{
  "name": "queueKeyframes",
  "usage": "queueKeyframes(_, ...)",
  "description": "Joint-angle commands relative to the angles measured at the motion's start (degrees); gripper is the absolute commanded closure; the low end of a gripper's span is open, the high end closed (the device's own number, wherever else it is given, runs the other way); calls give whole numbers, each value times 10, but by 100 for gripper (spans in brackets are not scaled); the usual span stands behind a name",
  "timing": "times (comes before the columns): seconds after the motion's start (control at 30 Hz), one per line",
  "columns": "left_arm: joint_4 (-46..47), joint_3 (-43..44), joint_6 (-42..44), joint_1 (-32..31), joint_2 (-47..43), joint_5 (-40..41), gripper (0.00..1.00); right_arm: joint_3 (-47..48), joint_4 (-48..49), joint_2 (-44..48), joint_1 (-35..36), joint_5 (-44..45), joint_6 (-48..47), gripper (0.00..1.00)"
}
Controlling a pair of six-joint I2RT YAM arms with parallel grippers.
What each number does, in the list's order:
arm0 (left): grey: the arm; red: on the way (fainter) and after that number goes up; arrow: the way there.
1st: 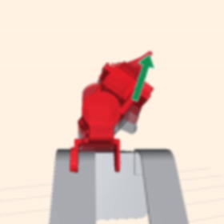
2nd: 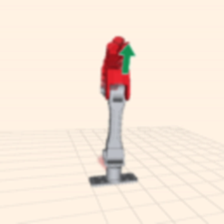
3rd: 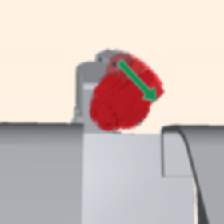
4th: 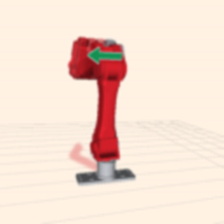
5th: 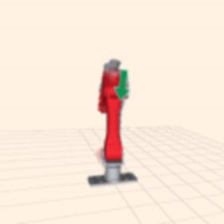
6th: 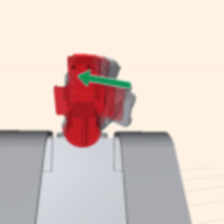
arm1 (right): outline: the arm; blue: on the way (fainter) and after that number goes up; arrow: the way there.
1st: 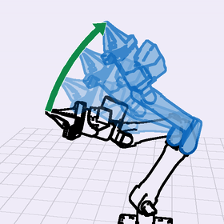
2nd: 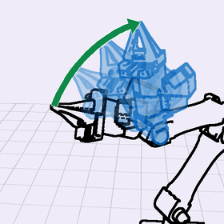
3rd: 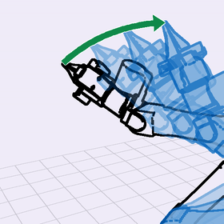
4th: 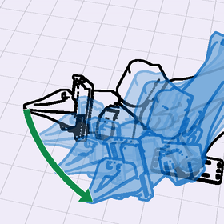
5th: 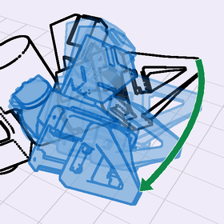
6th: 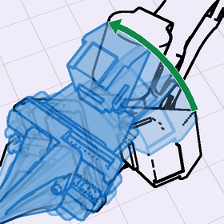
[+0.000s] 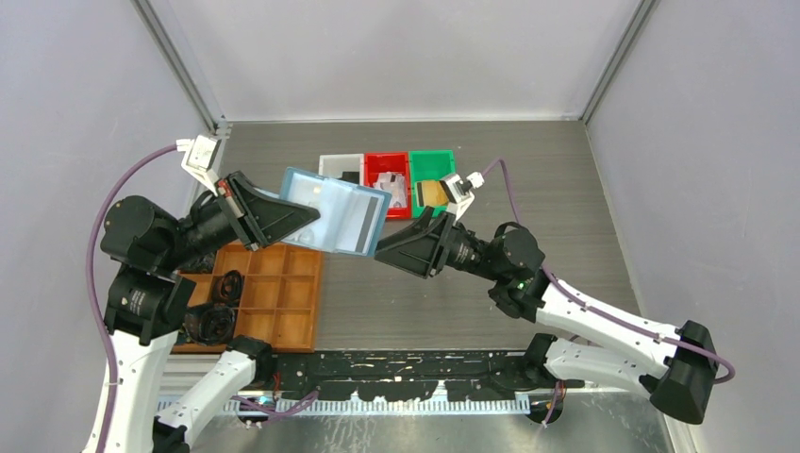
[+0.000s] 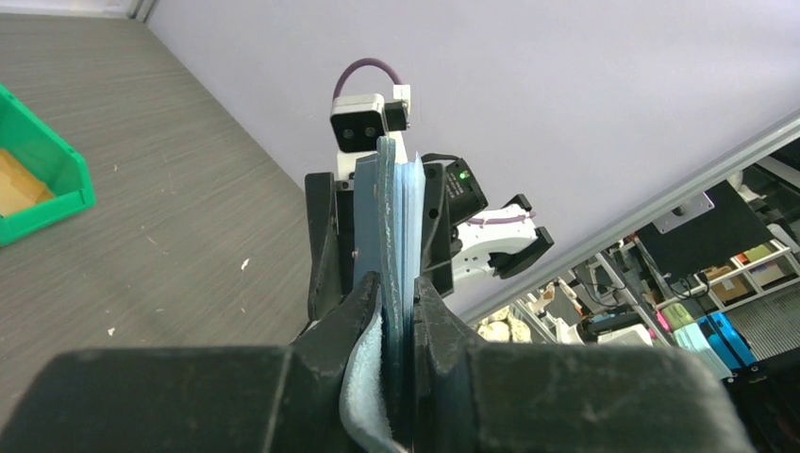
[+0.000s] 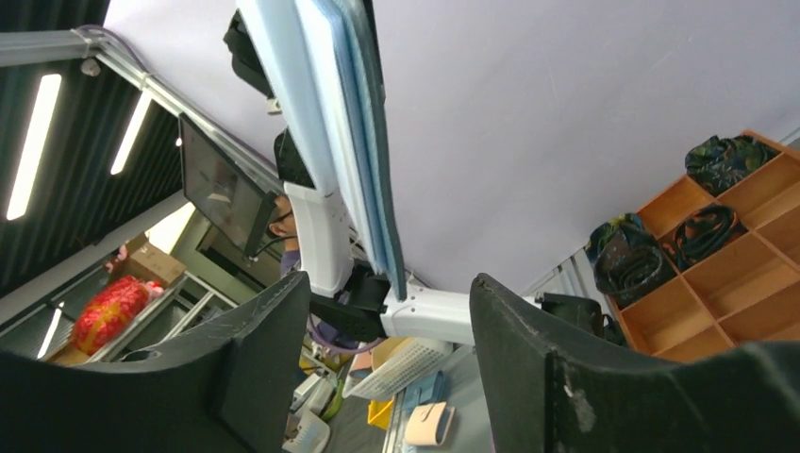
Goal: Take the credit cards out of the card holder
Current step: Remove the credit card from the card holder.
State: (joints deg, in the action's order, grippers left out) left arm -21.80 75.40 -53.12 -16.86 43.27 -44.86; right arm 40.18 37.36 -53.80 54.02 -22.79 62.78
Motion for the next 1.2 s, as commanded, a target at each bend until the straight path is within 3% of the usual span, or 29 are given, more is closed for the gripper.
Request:
queueKeyframes(0.0,46,3,-8,2,-1,-13,97,34,60,-28,9,40,-15,37)
queueKeyframes(0.1,47,1,-8,3,-2,-20,98,42,76,-47,12,56,-10,43)
queueKeyframes(0.23,46,-7,-7,3,-4,-27,98,69,85,-70,16,60,-16,41)
queueKeyframes(0.4,46,-8,-5,2,-6,-25,98,93,88,-71,17,47,-21,65)
queueKeyframes(0.57,13,-14,30,3,-16,16,98,81,45,-22,18,46,-39,70)
queueKeyframes(0.63,2,-19,50,3,-21,33,89,84,-11,2,18,56,-60,79)
queueKeyframes(0.67,-2,-21,58,3,-23,41,72,89,-44,14,18,66,-71,85)
queueKeyframes(0.73,-13,-22,73,2,-23,50,48,108,-118,29,19,80,-102,90)
queueKeyframes(0.8,-26,-22,83,2,-22,56,39,149,-225,32,20,88,-131,93)
queueKeyframes(0.93,-25,-31,88,2,-18,29,38,238,-385,1,24,83,-168,98)
queueKeyframes(1.17,17,-61,58,3,-13,-25,43,314,-501,-45,55,106,-214,99)
